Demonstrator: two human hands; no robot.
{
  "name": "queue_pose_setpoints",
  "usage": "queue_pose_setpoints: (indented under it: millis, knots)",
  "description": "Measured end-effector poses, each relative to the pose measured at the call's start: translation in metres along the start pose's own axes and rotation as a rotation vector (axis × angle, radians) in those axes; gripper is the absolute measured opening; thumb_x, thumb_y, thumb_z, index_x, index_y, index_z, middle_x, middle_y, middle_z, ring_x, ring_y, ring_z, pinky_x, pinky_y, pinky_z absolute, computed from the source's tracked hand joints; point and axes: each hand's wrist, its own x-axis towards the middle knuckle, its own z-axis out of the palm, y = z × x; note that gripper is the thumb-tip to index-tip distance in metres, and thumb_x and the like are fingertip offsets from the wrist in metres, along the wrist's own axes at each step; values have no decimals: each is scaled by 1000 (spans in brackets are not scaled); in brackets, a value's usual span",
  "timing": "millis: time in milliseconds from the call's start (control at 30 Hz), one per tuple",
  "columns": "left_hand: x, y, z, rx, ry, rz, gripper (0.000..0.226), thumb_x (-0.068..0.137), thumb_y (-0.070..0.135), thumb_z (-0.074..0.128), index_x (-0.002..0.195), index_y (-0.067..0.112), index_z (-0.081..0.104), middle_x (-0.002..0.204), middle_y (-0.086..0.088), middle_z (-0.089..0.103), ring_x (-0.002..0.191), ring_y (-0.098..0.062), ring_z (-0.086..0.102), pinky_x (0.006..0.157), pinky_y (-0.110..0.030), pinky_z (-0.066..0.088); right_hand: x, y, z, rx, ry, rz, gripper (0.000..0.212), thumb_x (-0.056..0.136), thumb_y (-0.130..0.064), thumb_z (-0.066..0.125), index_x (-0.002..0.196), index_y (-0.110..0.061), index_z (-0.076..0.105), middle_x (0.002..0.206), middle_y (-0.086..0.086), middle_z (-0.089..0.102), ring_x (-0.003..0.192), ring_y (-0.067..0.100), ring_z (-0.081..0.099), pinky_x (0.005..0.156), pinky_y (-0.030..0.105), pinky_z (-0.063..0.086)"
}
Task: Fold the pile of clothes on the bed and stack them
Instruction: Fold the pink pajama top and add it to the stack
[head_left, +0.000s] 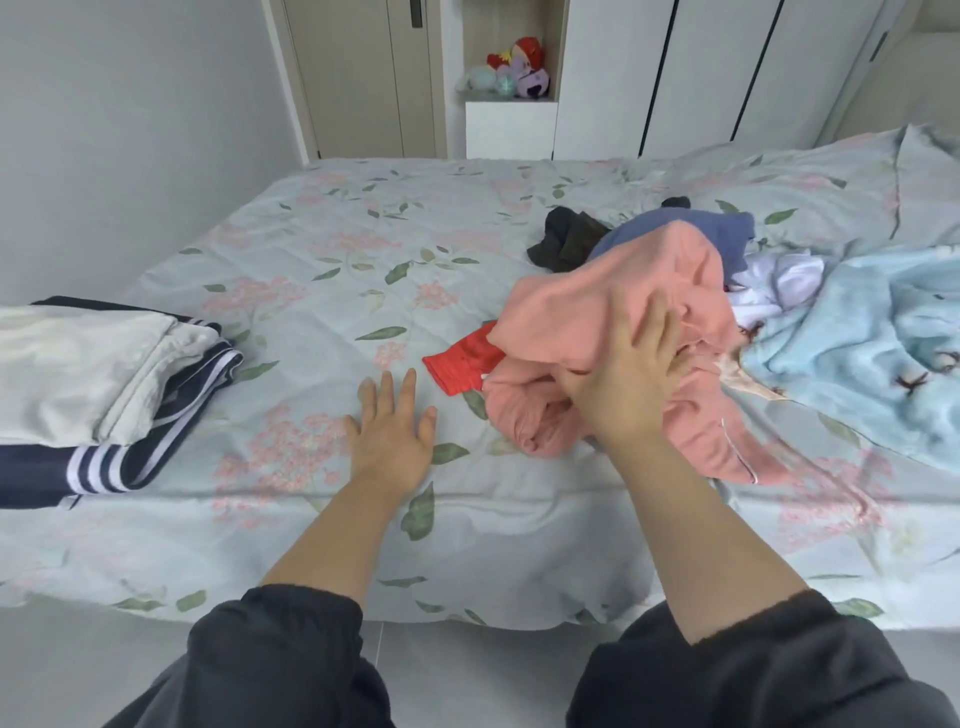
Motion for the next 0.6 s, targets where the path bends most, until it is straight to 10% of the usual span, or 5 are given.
queue_pose_setpoints:
  millis: [100, 300, 533, 600]
  knots:
    - [-2, 1, -3, -23, -25, 2, 57, 102, 44, 21, 153, 29, 0, 161, -1, -5, 147, -20, -11, 117, -52, 3, 1, 29, 11, 41, -250, 189, 89, 75, -42, 71, 148, -34, 21, 145, 16, 29, 134, 37, 28, 104, 59, 28]
    - [3, -5, -26, -702, 73, -118, 54, 103, 37, 30, 153, 25, 13, 160, 0, 12, 147, -15, 10, 119, -33, 9, 5, -1, 3, 408, -63, -21, 16, 79, -9, 69, 94, -2, 71, 93, 20, 57, 92, 36, 55, 77, 36, 42]
    - [2, -17, -67, -1324, 93, -131, 60, 92, 65, 31, 147, 45, 17, 155, 10, 24, 138, -12, 32, 106, -36, 29, -23, -74, -23, 1097, -485, -213, 36, 90, 5, 54, 123, -10, 59, 115, 6, 66, 101, 3, 63, 88, 14, 46]
    - [-2, -14, -69, -1263, 24, -31, 73, 82, 71, 37, 147, 47, 14, 156, 14, 22, 140, -9, 28, 110, -38, 29, -21, -72, -19, 1053, -364, -157, 43, 89, 2, 58, 130, -11, 53, 121, -1, 60, 112, 8, 59, 92, 17, 45]
